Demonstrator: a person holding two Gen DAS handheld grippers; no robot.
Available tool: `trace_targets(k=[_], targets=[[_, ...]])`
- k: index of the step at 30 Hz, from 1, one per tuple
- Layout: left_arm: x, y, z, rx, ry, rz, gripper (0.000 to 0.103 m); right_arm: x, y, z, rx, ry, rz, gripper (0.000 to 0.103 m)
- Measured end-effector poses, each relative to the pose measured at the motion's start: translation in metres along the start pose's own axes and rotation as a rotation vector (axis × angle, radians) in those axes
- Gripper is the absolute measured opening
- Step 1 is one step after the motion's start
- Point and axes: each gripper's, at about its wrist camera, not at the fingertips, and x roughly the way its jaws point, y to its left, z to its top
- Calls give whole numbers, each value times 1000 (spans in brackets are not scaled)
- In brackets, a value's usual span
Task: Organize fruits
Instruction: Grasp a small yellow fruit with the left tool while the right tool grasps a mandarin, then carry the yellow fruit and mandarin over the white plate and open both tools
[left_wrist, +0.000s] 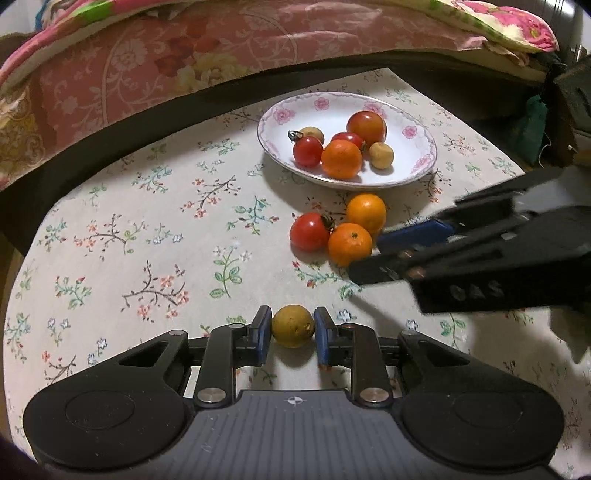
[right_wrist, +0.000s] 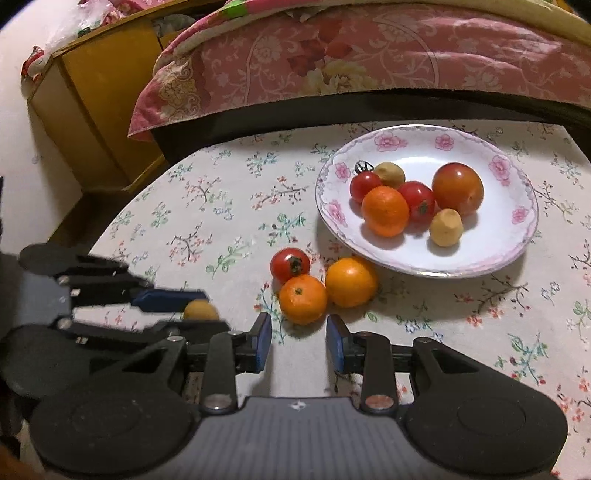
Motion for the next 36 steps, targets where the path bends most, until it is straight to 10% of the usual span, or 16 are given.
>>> trace_targets(k=[15, 36], targets=[[-1, 5, -17, 1, -22, -6, 48, 16, 24, 1, -75, -21, -93, 26], [-10, -20, -25, 9, -8, 79, 32, -47, 21, -40, -48, 10, -70, 25]])
